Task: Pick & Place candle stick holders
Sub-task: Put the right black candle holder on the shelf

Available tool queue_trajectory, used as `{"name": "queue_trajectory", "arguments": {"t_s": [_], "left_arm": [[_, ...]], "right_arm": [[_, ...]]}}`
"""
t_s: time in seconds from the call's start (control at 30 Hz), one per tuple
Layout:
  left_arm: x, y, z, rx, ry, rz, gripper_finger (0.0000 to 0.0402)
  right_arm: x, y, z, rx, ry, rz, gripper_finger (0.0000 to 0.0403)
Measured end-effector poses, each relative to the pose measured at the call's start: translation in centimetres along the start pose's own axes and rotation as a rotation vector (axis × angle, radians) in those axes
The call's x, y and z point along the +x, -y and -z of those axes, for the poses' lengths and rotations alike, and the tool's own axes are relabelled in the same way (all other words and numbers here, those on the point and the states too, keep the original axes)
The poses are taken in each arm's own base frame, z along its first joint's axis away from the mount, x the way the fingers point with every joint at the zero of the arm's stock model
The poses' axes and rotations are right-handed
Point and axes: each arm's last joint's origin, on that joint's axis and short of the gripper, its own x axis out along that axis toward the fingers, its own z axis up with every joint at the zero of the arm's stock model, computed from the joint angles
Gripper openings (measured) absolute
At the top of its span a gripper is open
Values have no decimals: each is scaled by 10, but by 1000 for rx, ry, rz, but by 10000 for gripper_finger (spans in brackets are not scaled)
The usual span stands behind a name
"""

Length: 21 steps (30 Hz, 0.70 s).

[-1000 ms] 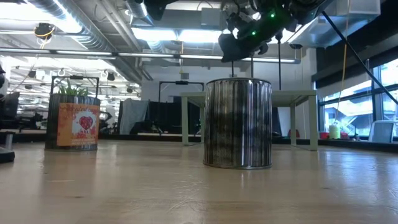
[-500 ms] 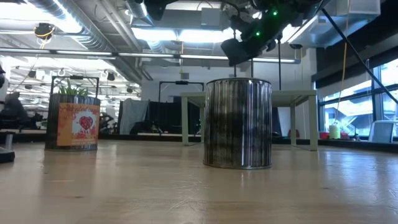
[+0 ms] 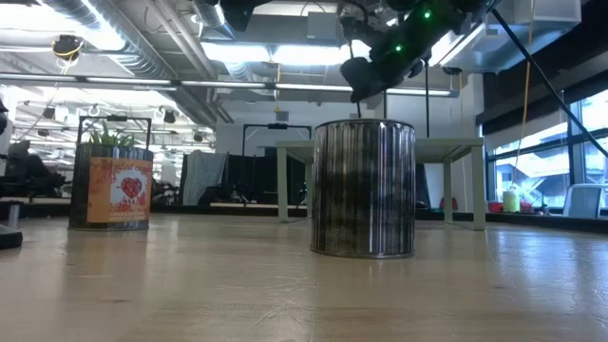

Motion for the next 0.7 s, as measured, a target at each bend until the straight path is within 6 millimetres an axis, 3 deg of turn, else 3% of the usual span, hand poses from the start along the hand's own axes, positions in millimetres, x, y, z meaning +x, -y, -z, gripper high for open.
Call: {"name": "queue_trajectory", "arguments": {"t_s": [0.27, 0.47, 0.7], "left_arm": [[0, -1, -4, 19, 36, -6, 132], [0, -1, -4, 23, 42, -8, 132], [2, -2, -3, -27, 36, -6, 132]], "right_arm": [[-4, 0, 5, -10, -37, 116, 111], [-3, 1, 12, 19, -90, 120, 111], [-18, -12, 21, 1, -130, 78, 111]]}}
